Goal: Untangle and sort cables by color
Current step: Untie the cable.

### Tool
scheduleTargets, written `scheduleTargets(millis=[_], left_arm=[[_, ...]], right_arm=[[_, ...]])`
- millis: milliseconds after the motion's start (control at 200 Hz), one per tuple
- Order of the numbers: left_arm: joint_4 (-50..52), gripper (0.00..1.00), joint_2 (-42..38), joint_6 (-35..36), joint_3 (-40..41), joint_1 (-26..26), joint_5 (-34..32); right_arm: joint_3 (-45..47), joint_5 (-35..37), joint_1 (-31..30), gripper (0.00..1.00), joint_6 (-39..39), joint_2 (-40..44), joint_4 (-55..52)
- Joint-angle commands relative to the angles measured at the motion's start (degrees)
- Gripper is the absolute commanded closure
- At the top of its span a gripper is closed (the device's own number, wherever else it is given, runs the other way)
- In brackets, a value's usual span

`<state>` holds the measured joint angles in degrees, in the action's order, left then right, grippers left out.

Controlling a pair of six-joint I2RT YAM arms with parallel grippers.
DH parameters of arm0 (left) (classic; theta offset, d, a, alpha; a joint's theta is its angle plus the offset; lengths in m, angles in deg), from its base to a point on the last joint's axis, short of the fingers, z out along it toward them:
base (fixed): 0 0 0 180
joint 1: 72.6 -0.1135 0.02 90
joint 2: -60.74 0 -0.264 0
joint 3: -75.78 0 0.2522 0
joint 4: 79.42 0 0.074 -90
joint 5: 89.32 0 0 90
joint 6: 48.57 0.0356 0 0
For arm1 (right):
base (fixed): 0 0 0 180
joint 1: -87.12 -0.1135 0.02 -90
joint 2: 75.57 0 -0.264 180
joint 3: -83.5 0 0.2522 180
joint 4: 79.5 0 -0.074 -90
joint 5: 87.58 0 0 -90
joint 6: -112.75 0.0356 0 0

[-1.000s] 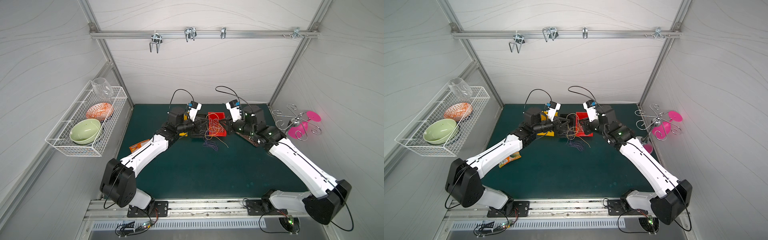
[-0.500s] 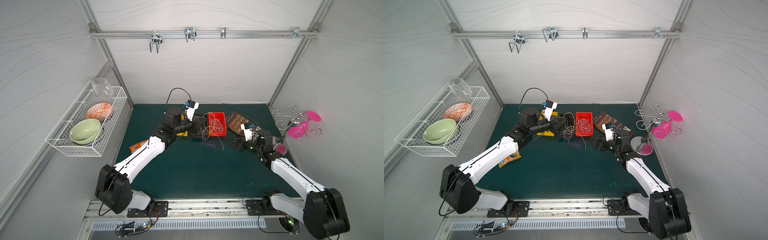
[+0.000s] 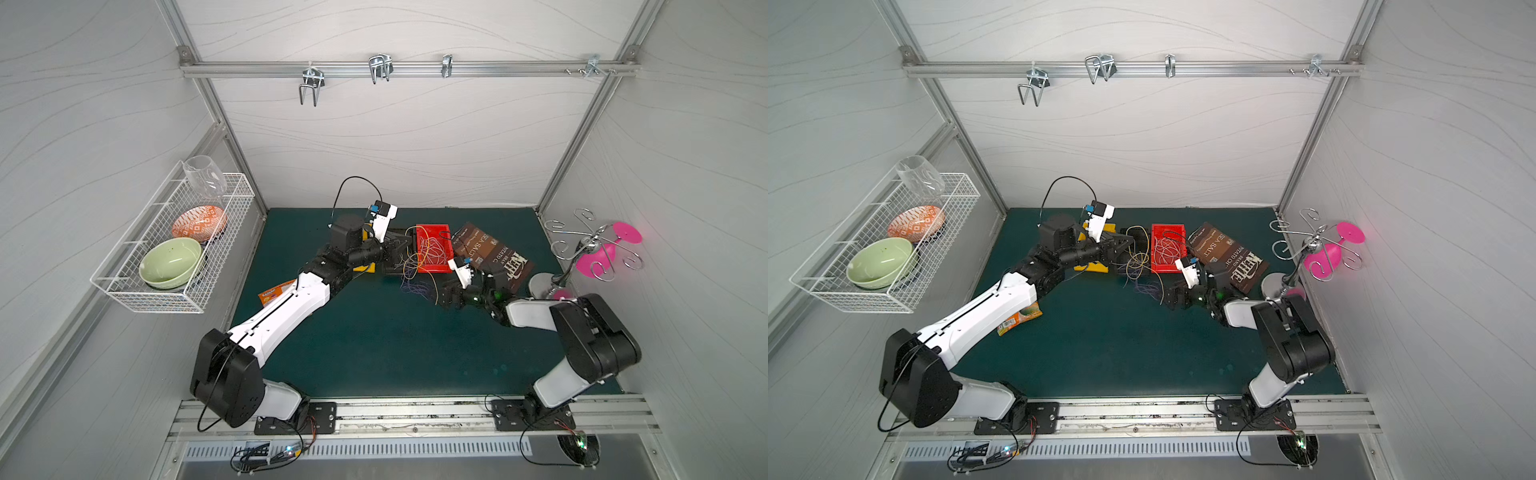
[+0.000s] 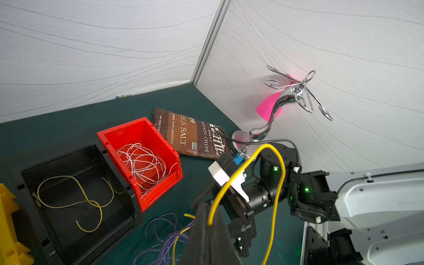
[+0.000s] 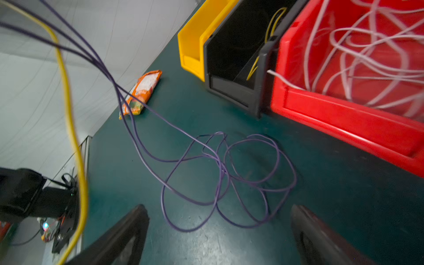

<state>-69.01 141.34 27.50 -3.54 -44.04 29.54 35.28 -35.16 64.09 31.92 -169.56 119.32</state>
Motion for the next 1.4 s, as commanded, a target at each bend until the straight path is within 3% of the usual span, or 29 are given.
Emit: scheduleTargets(millis=[0, 165, 255, 335, 465, 520, 930, 1035, 1270, 1396], left_arm=[[-1.94, 1.0, -0.7, 0.22, -1.85, 0.0, -0.73], [-2.25, 1.0, -0.79, 0.07, -1.69, -0.04, -1.59], [-2.29, 1.0, -1.01, -0.1, -1.76, -0.15, -2.61], [-2.49, 1.0, -1.31, -0.63, -1.76, -0.44, -3.02], [-2.41, 1.0, -2.23, -1.28, -1.84, -1.24, -3.41], [-1.51, 1.0, -2.98, -1.19, -1.9, -1.81, -3.8], [11.17, 1.0, -14.68, 3.6, -3.27, -12.28, -11.46], [14.63, 1.0, -16.45, 4.32, -5.0, -14.53, -13.03], [19.34, 1.0, -19.7, 8.53, -8.8, -16.47, -18.34], [19.04, 1.0, -20.09, 7.6, -9.19, -16.6, -15.99]], right_arm=[[-3.82, -2.43, -2.64, 0.01, -3.02, -2.76, 2.34], [-7.83, -4.62, -5.01, 0.05, 0.46, -9.7, 5.43], [-9.07, -4.36, -6.42, 0.14, 2.14, -12.34, 5.93], [-9.66, -4.1, -7.11, 0.33, 3.44, -14.03, 6.02], [-8.44, -2.71, -6.62, 0.84, 5.68, -13.31, 6.67], [-8.01, -2.0, -6.12, 1.0, 5.23, -11.68, 4.67], [-2.28, 8.69, 4.27, 1.0, 4.47, 2.59, -15.44], [-2.42, 9.17, 7.06, 1.0, 8.54, 3.43, -17.26], [-5.13, 13.3, 7.03, 1.0, 8.88, 3.85, -23.81], [-6.23, 13.87, 6.0, 1.0, 7.66, 3.9, -25.79]])
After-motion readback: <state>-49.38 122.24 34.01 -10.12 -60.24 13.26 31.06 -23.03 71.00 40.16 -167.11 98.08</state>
